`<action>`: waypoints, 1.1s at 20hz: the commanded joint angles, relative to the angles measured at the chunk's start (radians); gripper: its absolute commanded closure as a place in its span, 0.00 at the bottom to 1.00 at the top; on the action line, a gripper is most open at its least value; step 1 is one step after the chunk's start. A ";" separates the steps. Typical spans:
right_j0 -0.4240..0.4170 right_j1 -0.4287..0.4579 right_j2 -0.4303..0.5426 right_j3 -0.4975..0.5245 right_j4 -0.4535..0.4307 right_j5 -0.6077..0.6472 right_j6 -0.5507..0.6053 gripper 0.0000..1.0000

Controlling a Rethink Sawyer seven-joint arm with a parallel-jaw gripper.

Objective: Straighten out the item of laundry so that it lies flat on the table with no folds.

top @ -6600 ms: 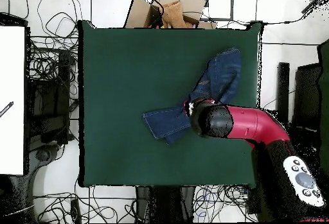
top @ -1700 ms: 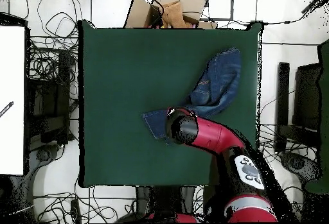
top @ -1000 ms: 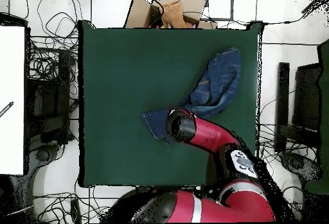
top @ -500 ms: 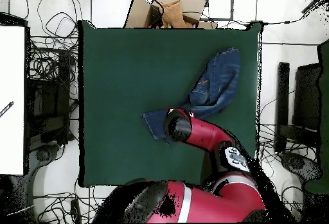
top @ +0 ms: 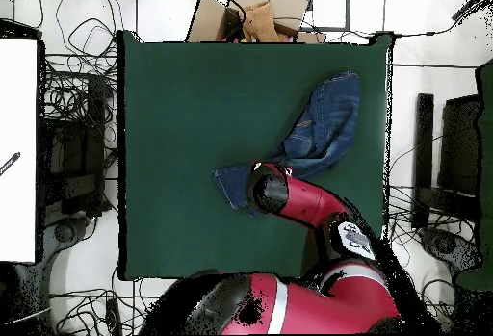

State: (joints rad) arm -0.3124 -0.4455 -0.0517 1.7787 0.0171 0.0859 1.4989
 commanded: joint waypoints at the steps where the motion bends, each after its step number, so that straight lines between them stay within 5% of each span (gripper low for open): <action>1: -0.020 -0.047 -0.001 0.018 0.047 0.000 0.229 0.00; 22: -0.025 -0.047 0.012 0.055 0.047 -0.058 0.260 0.00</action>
State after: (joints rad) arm -0.3389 -0.4959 -0.0535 1.7816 0.0200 0.0861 1.4989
